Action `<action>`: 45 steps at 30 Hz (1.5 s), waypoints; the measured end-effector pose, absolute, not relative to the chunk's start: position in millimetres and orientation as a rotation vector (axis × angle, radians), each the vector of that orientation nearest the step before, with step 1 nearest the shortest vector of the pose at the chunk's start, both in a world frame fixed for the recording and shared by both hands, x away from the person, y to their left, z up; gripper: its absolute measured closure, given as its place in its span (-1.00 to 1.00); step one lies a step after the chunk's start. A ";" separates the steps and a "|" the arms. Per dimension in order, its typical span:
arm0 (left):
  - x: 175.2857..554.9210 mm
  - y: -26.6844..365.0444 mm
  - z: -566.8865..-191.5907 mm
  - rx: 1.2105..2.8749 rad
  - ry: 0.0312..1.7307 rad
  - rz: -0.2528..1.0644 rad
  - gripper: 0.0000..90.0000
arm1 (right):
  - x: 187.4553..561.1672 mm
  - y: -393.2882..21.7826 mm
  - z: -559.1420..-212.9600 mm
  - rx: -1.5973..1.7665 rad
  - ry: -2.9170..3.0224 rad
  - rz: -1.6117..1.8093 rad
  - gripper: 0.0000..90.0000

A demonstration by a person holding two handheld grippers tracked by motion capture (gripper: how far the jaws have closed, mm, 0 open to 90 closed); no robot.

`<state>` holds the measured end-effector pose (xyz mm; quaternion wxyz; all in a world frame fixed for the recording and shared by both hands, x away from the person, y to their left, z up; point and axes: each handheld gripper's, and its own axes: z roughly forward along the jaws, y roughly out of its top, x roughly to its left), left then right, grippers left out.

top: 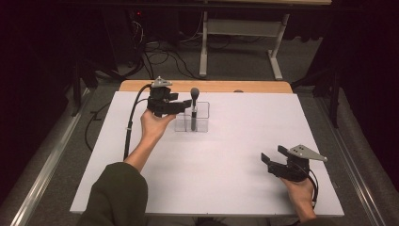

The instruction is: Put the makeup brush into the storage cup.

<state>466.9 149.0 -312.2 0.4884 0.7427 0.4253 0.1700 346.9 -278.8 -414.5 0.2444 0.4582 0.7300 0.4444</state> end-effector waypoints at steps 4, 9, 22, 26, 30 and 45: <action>458.0 156.5 -311.3 1.790 1.016 0.409 -0.20 | 346.8 -279.0 -414.3 1.249 1.992 1.214 -0.43; 447.8 161.1 -311.6 1.796 0.992 0.421 -0.22 | 346.8 -278.8 -414.1 1.249 1.991 1.216 -0.43; 419.9 174.5 -308.0 1.761 0.956 0.432 -0.23 | 346.9 -278.2 -413.7 1.247 1.989 1.226 -0.43; 410.9 177.9 -308.1 1.763 0.946 0.449 -0.24 | 347.2 -278.2 -413.8 1.245 1.991 1.226 -0.43; 403.3 182.3 -309.6 1.760 0.939 0.450 -0.24 | 347.0 -277.7 -413.9 1.251 1.991 1.224 -0.43; 376.9 198.0 -319.5 1.748 0.940 0.451 -0.26 | 347.1 -277.3 -413.4 1.246 1.989 1.229 -0.43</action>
